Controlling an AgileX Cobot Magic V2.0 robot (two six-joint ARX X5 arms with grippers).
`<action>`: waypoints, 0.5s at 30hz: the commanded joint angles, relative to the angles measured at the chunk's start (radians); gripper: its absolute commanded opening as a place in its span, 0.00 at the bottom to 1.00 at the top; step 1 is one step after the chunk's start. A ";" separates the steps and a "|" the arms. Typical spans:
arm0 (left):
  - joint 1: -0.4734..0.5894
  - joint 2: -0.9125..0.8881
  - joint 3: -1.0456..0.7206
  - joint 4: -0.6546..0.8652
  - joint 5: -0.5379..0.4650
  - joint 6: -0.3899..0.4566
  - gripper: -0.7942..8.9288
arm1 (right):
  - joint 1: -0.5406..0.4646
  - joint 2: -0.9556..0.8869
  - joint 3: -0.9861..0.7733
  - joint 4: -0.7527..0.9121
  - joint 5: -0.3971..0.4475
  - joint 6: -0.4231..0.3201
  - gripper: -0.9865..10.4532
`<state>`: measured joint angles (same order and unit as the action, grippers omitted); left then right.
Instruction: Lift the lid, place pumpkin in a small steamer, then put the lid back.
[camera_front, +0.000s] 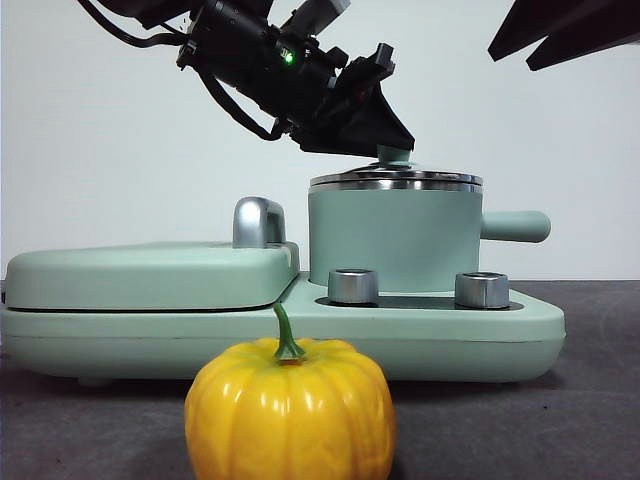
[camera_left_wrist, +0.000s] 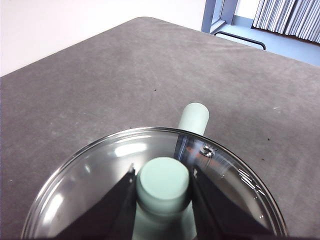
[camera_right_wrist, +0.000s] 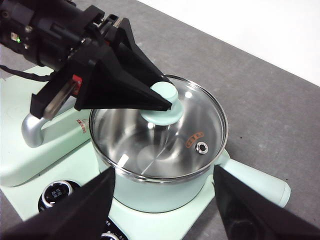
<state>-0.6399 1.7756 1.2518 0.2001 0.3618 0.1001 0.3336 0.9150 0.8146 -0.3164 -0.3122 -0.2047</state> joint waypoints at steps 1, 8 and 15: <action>-0.010 0.024 0.022 0.005 0.000 -0.004 0.09 | 0.002 0.003 0.016 0.009 0.003 0.002 0.36; -0.010 0.016 0.023 0.010 -0.007 -0.004 0.09 | 0.002 0.004 0.016 0.009 0.003 0.002 0.36; -0.010 -0.020 0.024 0.010 -0.007 -0.004 0.09 | 0.002 0.004 0.016 0.008 0.003 0.002 0.36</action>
<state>-0.6399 1.7702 1.2518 0.1947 0.3573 0.1001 0.3336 0.9150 0.8146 -0.3168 -0.3115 -0.2047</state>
